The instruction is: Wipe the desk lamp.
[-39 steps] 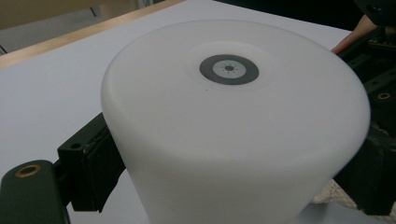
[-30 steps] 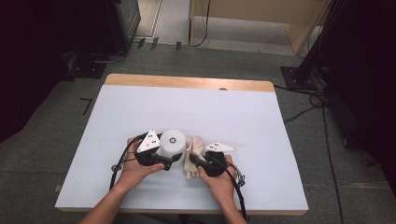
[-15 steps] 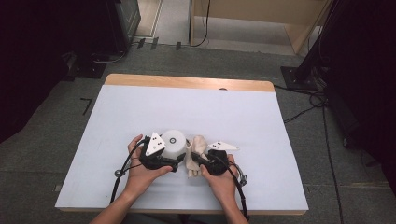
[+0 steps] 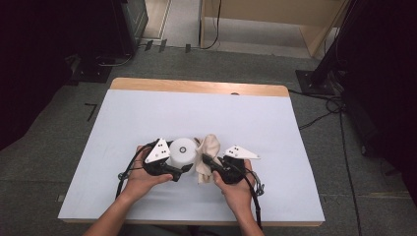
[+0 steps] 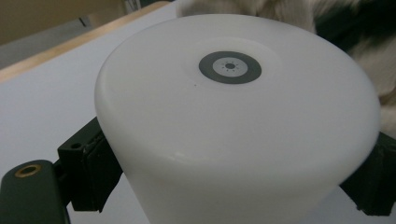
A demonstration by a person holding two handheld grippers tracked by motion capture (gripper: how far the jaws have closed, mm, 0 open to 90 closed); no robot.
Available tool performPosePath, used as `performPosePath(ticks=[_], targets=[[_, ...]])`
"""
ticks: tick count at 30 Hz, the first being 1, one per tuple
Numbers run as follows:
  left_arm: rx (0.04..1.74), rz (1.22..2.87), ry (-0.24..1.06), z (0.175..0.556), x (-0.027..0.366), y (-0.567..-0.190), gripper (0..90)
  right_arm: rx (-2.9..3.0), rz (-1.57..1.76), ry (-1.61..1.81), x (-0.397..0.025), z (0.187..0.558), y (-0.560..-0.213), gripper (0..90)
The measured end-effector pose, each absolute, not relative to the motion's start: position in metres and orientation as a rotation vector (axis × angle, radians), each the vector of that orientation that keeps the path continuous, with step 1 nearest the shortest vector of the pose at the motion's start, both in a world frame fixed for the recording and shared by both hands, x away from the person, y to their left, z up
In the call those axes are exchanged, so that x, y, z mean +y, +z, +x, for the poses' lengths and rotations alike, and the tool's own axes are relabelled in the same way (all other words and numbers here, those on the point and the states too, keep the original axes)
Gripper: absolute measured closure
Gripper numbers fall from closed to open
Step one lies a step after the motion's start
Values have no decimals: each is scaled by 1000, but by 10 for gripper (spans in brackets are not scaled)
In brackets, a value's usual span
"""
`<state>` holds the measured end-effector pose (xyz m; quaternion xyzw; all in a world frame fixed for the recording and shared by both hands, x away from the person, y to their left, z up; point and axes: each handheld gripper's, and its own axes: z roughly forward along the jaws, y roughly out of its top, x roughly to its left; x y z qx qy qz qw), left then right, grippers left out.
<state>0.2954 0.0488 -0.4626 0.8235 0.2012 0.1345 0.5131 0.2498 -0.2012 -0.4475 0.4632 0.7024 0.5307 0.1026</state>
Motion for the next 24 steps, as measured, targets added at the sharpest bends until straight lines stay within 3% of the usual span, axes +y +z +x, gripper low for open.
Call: performPosePath(ticks=[6,19,24], targets=[[489,1979,304,298,48,-463,88,2009,1283,1646,-198,242,-431,829],[496,1985,309,297,48,-463,88,2265,1441,1311,-179,259,-491,835],[496,1983,307,297,48,-463,88,2220,1436,1367,-181,259,-485,843]])
